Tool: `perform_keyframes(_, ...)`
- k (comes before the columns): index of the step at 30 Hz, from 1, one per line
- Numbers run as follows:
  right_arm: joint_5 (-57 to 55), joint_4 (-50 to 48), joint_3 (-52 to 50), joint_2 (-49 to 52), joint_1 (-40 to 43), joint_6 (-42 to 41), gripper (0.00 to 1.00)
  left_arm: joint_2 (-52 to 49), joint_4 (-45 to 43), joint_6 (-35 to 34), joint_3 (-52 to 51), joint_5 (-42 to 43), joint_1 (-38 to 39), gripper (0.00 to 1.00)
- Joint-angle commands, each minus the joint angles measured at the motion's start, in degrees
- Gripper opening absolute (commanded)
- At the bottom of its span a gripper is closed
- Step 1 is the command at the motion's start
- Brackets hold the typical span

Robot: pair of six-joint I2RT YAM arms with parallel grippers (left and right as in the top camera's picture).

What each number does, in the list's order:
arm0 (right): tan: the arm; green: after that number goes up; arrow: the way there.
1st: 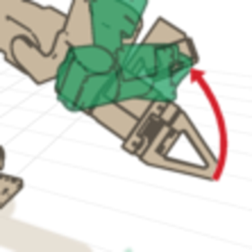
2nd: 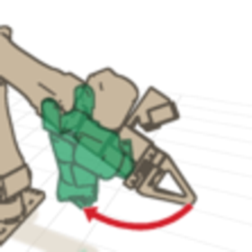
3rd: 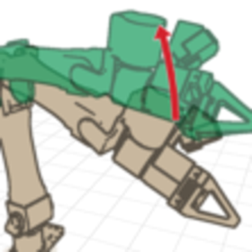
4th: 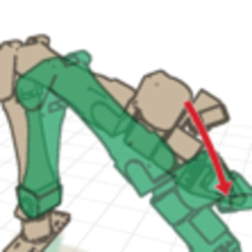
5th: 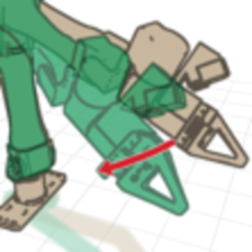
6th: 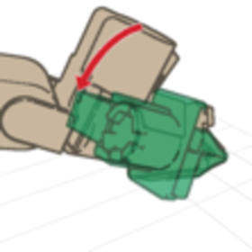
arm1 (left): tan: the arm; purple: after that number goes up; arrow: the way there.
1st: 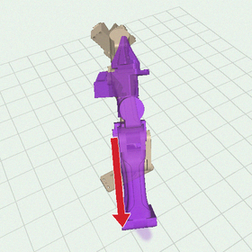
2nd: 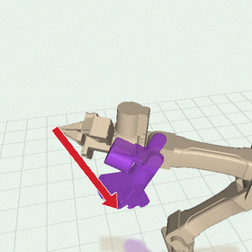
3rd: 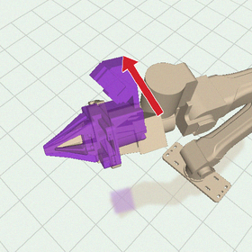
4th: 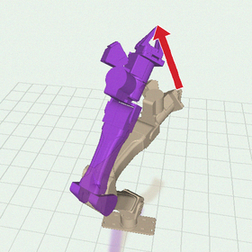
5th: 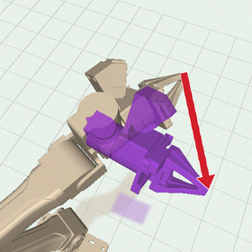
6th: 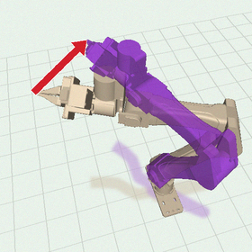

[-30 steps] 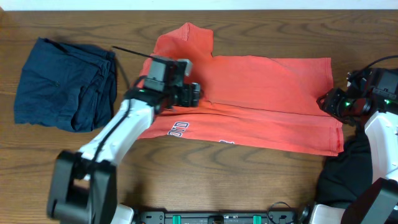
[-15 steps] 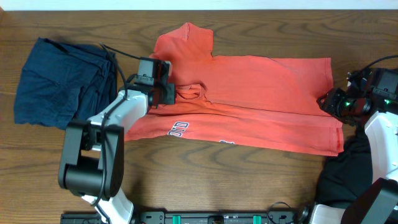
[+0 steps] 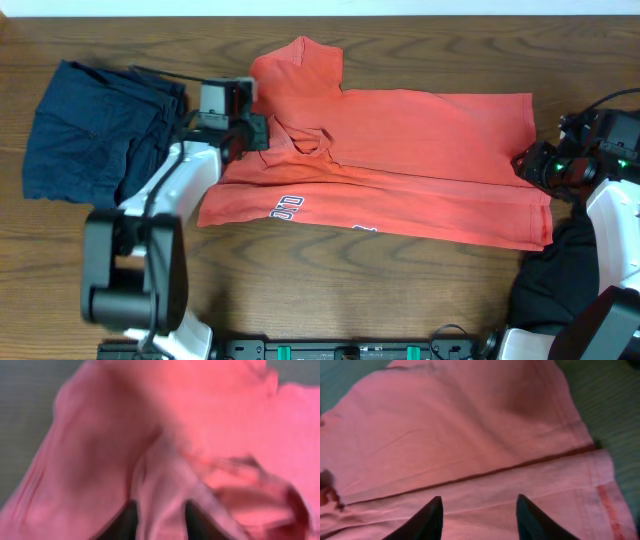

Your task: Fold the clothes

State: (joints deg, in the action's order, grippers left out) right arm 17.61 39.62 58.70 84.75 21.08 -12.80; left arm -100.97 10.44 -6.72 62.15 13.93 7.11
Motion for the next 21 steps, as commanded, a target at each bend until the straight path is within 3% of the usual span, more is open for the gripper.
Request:
perform_keyframes(1,-5.2,0.2,0.2,-0.2,-0.5,0.0,0.54,4.9,8.5,3.9,1.5,0.3,-0.4,0.56)
perform_keyframes(2,-6.0,0.2,0.2,0.0,-0.5,0.0,0.55,5.3,11.3,4.5,1.5,0.3,-0.4,0.62)
perform_keyframes(4,-7.1,0.3,0.2,0.7,-0.5,-0.5,0.54,5.4,17.2,4.6,1.5,0.1,-0.5,0.63)
perform_keyframes(7,-7.1,4.1,0.1,2.6,-0.5,-2.8,0.47,5.1,24.8,4.6,1.2,0.1,-0.5,0.53)
perform_keyframes(10,-7.4,9.9,0.1,5.3,-0.5,-5.2,0.47,4.9,29.3,4.5,0.5,-0.6,-0.6,0.52)
perform_keyframes(16,-14.2,14.1,0.0,12.4,-0.4,-10.3,0.54,4.7,31.5,4.5,-3.1,-3.3,-0.7,0.53)
perform_keyframes(21,-11.7,15.2,0.0,18.2,-0.3,-10.5,0.64,4.7,29.9,4.5,-5.9,-9.4,-0.8,0.62)
